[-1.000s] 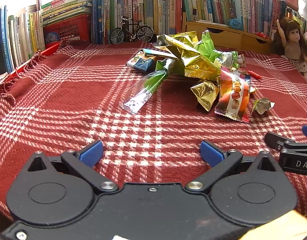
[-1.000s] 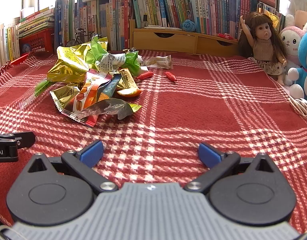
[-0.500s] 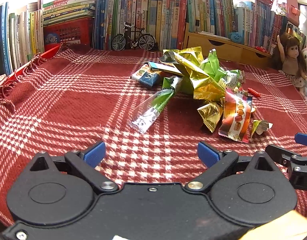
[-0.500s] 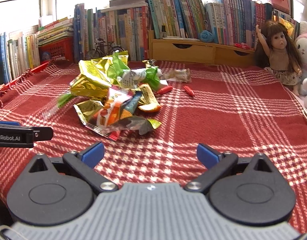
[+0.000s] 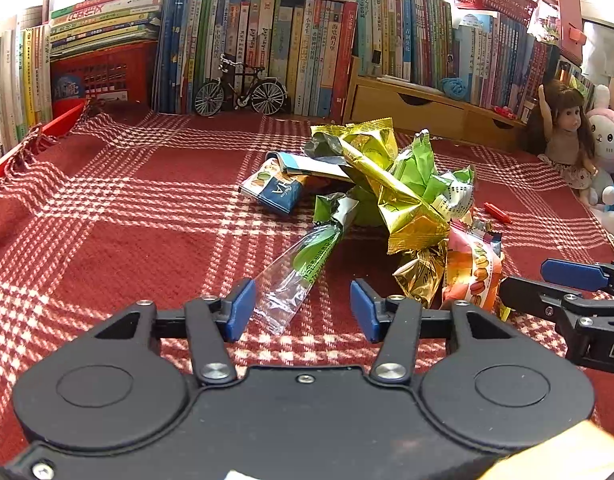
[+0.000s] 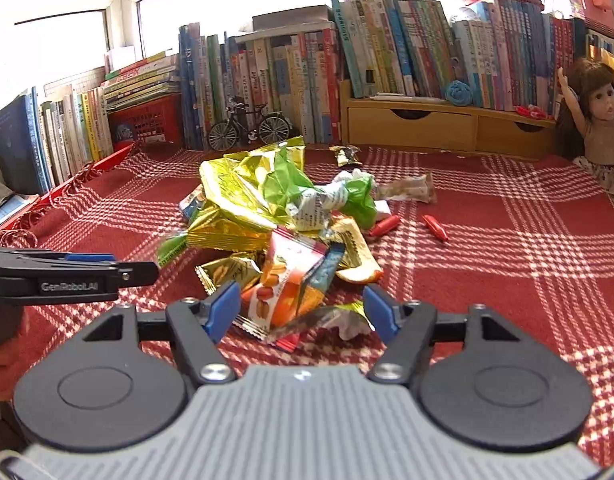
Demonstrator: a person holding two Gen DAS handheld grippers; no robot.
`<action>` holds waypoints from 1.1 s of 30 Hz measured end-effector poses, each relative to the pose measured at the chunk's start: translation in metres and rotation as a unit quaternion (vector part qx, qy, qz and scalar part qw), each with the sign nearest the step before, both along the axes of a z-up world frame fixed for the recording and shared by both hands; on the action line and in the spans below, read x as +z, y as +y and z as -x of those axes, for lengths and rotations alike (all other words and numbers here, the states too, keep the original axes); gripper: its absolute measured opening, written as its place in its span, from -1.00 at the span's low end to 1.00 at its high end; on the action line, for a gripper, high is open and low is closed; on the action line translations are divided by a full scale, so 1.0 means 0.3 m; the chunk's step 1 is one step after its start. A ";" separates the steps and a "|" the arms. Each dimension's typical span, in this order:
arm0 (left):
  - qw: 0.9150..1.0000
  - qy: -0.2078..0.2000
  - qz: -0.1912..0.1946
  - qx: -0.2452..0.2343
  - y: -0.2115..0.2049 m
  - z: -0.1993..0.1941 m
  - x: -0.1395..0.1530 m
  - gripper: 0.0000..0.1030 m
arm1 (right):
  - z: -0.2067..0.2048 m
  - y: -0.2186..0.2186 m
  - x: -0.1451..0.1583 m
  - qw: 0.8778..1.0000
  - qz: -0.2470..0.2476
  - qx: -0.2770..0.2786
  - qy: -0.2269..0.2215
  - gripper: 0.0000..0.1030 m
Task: Collect trash
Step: 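Grasp the green-clear wrapper with the left tool while the right tool grasps the orange cookie packet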
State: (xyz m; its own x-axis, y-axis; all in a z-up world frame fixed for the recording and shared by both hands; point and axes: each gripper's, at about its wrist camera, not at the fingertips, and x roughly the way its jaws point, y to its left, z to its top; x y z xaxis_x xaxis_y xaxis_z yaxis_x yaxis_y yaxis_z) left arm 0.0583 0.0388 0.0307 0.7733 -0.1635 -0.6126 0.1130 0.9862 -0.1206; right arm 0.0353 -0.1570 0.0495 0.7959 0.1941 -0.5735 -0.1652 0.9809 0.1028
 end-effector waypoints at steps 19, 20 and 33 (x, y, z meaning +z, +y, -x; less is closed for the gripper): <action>1.000 0.005 -0.004 -0.011 -0.048 -0.031 0.016 -0.95 | -0.059 0.023 0.003 0.999 -0.025 -0.004 0.026 -0.39; 1.000 0.004 -0.005 -0.013 -0.047 -0.024 0.020 -0.95 | -0.055 0.020 0.013 0.999 -0.026 -0.004 0.023 -0.49; 0.999 0.013 -0.047 -0.007 -0.080 -0.141 -0.031 -0.10 | 0.000 0.081 -0.012 0.998 0.048 0.044 0.026 0.27</action>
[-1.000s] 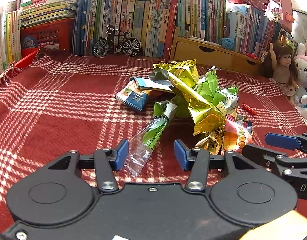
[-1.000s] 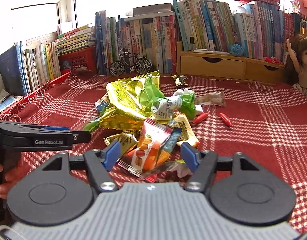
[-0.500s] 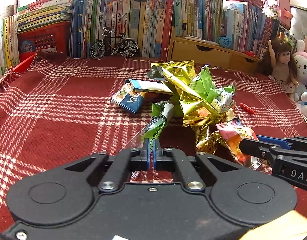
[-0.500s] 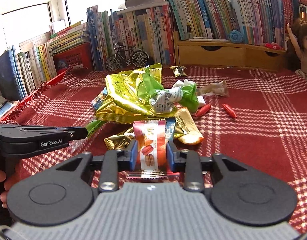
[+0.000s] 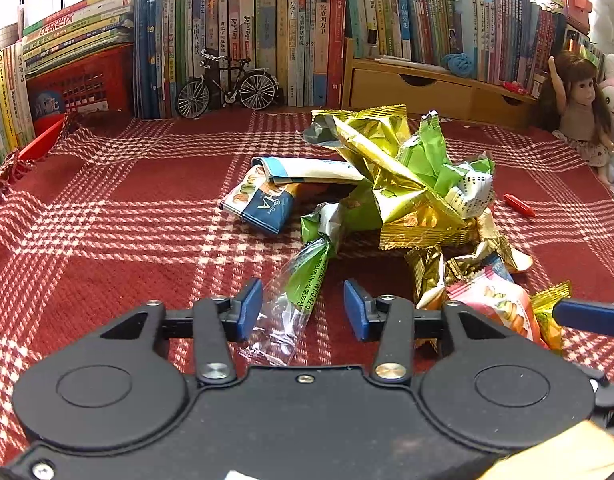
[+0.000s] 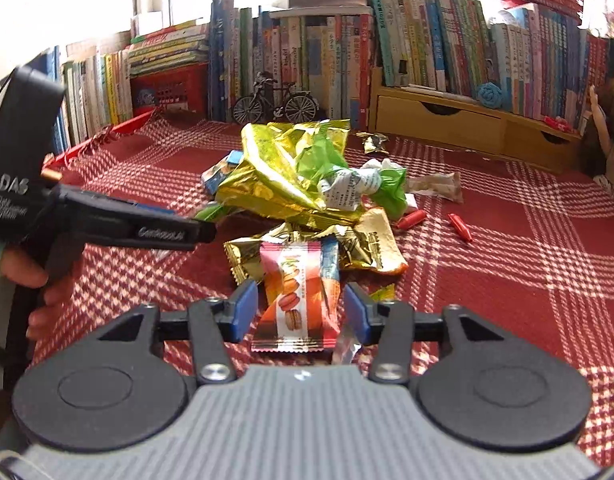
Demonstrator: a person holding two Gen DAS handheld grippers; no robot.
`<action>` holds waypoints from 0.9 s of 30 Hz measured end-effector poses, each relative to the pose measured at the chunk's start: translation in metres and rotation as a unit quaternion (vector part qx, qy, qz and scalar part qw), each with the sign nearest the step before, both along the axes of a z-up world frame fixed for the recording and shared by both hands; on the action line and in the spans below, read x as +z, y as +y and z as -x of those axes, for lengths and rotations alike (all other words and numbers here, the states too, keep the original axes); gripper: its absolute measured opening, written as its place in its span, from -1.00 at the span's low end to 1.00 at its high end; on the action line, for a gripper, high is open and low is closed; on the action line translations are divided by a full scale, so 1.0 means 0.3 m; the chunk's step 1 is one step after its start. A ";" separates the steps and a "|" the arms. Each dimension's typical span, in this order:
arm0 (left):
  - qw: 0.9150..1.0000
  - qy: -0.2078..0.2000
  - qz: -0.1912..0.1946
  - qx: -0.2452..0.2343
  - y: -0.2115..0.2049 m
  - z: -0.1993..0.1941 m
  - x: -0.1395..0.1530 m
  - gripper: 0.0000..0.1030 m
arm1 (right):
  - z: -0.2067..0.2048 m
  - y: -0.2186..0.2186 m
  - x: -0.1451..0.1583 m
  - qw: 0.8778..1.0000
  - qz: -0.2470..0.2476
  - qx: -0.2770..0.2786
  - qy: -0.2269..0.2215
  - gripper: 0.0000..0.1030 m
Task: Collect trash
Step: 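Grasp the green-clear wrapper with the left tool while the right tool grasps the orange cookie packet, then lift both wrappers and carry them down toward the black trash bin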
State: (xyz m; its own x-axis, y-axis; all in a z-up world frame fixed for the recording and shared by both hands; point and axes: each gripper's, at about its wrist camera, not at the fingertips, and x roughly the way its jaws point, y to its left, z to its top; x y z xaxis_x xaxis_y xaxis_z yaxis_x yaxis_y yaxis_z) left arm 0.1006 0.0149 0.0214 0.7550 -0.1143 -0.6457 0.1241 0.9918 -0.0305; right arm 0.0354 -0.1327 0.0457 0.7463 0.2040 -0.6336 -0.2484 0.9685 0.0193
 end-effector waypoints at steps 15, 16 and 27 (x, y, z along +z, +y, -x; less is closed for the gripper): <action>1.000 -0.007 -0.002 0.014 0.005 0.011 -0.006 -0.74 | -0.079 0.001 -0.077 0.998 -0.039 -0.007 0.039 -0.08; 1.000 -0.008 0.005 0.016 0.010 0.021 0.000 -0.75 | -0.072 -0.003 -0.071 0.998 -0.044 -0.004 0.036 -0.08; 0.999 -0.028 0.029 -0.001 0.037 0.176 0.093 -0.76 | 0.005 -0.039 0.006 0.998 -0.054 -0.014 0.014 -0.02</action>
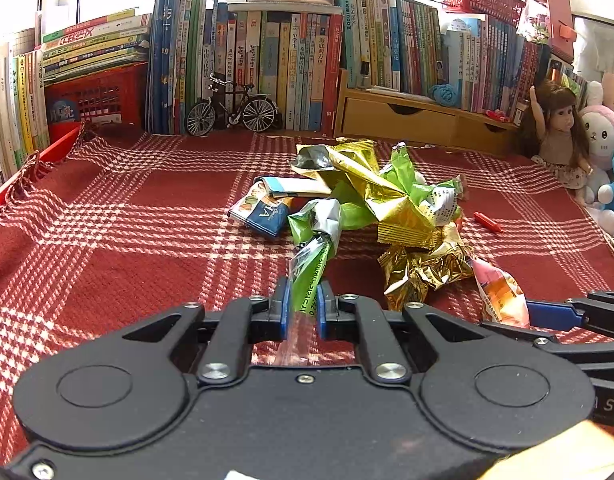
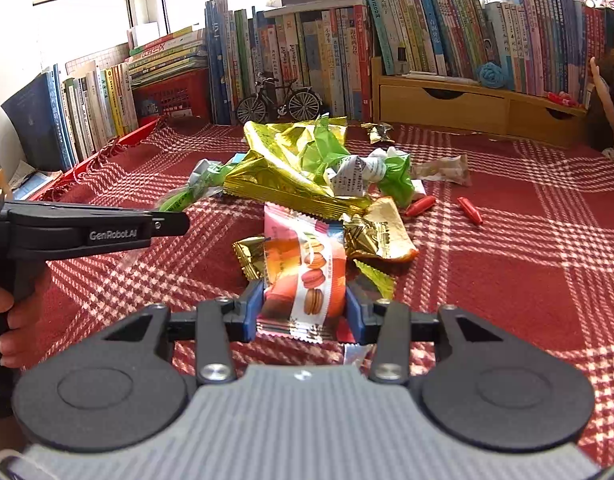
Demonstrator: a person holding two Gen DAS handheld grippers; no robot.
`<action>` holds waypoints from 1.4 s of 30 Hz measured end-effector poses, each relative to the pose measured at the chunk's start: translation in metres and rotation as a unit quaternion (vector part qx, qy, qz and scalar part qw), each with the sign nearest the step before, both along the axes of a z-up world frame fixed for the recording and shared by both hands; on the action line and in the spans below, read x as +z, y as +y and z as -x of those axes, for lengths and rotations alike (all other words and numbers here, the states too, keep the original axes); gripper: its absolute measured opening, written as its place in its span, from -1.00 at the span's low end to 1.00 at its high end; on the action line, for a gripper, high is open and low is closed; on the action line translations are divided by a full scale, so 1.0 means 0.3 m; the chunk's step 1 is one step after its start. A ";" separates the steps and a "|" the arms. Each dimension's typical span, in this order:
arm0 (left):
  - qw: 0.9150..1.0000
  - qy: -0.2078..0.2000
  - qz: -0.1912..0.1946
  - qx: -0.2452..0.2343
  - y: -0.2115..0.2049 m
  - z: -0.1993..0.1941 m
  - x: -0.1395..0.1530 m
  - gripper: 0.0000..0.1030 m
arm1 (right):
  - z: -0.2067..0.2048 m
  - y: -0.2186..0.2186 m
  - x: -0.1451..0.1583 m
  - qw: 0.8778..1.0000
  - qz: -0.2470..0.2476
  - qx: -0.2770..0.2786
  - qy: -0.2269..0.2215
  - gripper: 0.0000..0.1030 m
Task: Collect trash
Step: 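Lift both wrappers and carry them down toward the black trash bin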
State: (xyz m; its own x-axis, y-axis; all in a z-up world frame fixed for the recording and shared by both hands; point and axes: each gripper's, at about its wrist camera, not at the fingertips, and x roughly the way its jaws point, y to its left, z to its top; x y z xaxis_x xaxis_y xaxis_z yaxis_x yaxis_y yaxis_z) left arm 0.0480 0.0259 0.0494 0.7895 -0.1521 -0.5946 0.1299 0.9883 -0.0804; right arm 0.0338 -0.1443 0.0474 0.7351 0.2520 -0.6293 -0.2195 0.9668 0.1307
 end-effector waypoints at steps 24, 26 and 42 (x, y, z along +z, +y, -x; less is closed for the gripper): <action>0.999 -0.012 0.011 -0.032 0.010 0.230 -0.023 0.29 | 0.148 -0.040 -0.064 0.999 0.035 -0.010 -0.003 0.64; 1.000 -0.004 0.014 -0.021 0.011 0.191 -0.036 0.29 | 0.139 -0.029 -0.069 0.999 0.041 -0.011 -0.005 0.64; 0.999 0.016 0.045 -0.005 0.029 0.172 -0.046 -0.49 | 0.203 -0.020 -0.046 0.999 0.043 0.001 -0.030 0.17</action>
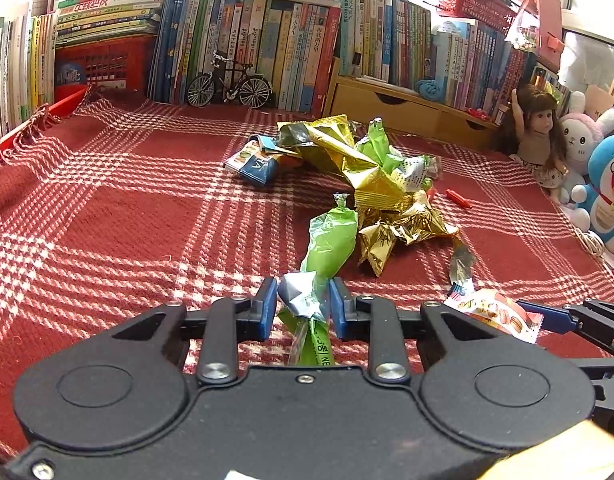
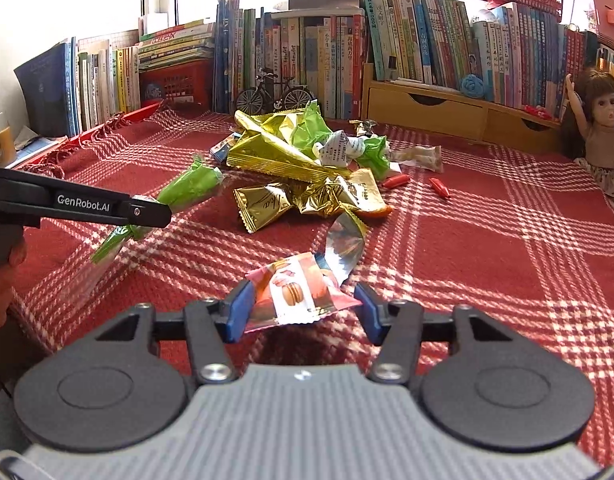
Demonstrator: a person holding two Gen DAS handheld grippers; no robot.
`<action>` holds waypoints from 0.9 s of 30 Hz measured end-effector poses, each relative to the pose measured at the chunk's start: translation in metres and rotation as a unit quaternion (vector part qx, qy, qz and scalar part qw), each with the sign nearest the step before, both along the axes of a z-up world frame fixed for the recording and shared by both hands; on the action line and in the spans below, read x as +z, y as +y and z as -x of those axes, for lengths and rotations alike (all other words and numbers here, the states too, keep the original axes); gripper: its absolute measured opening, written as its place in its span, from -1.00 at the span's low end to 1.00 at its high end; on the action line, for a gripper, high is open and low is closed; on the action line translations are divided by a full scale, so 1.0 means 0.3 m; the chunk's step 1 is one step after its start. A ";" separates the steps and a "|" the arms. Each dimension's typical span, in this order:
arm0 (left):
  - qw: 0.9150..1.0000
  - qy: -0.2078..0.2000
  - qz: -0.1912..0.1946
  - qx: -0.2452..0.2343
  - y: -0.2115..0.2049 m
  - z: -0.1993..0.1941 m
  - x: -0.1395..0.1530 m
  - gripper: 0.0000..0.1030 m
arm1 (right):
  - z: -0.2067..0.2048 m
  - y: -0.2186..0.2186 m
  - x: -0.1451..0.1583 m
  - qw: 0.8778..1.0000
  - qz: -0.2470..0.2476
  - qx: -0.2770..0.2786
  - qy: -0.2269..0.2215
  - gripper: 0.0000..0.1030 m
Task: Collect trash
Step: 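Lift both wrappers and carry them down toward the black trash bin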
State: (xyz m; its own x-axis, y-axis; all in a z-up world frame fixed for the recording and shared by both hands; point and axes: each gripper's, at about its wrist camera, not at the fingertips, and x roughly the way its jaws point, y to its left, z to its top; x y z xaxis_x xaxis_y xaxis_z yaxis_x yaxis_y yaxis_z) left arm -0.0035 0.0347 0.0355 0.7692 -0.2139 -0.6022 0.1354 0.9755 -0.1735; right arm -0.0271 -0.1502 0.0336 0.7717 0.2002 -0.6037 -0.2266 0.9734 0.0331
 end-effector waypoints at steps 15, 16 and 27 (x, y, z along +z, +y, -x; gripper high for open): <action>0.998 -0.021 0.014 -0.057 0.006 0.251 0.089 -0.49 | 0.169 -0.050 0.053 0.999 -0.039 0.014 0.008 0.16; 0.998 -0.021 0.014 -0.060 0.009 0.273 0.090 -0.49 | 0.187 -0.052 0.052 0.999 -0.040 0.017 0.011 0.16; 0.996 0.000 -0.013 -0.091 0.030 0.506 0.060 -0.49 | 0.377 -0.037 0.030 0.997 -0.031 0.062 0.043 0.16</action>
State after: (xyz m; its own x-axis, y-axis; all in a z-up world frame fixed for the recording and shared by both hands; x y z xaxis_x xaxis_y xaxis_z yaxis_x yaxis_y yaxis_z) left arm -0.1553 0.0438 0.0535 0.7183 -0.3341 -0.6102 0.3110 0.9388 -0.1479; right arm -0.1402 -0.1613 0.0427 0.6843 0.3297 -0.6504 -0.3383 0.9337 0.1175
